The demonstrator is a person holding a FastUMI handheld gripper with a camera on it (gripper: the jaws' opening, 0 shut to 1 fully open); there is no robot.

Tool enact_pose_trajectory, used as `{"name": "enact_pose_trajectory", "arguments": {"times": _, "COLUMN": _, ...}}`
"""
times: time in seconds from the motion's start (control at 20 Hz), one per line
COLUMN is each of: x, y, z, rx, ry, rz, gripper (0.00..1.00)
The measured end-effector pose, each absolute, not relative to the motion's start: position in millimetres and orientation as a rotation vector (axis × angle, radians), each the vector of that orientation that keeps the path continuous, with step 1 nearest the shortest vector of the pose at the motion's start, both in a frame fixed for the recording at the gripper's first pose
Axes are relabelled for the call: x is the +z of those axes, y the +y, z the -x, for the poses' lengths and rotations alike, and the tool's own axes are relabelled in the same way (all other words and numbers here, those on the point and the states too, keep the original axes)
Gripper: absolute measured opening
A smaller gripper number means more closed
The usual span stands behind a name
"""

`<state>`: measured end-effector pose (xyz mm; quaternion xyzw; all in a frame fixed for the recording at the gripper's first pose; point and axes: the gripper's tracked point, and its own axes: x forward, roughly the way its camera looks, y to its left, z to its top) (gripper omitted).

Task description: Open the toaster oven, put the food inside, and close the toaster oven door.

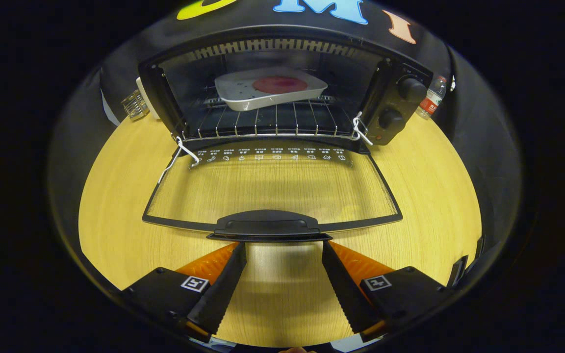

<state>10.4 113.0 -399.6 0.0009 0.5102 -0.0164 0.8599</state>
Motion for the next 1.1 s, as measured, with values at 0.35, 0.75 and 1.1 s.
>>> {"name": "enact_pose_trajectory", "arguments": {"times": 0.35, "x": -353, "y": 111, "z": -14, "rx": -0.003, "ry": 0.910, "rz": 0.006, "gripper": 0.99}}
{"name": "enact_pose_trajectory", "arguments": {"times": 0.75, "x": -250, "y": 116, "z": -64, "rx": 0.018, "ry": 0.594, "rz": 0.019, "gripper": 0.99}}
{"name": "enact_pose_trajectory", "arguments": {"times": 1.1, "x": -145, "y": 92, "z": -68, "rx": -0.027, "ry": 0.272, "rz": 0.037, "gripper": 0.98}}
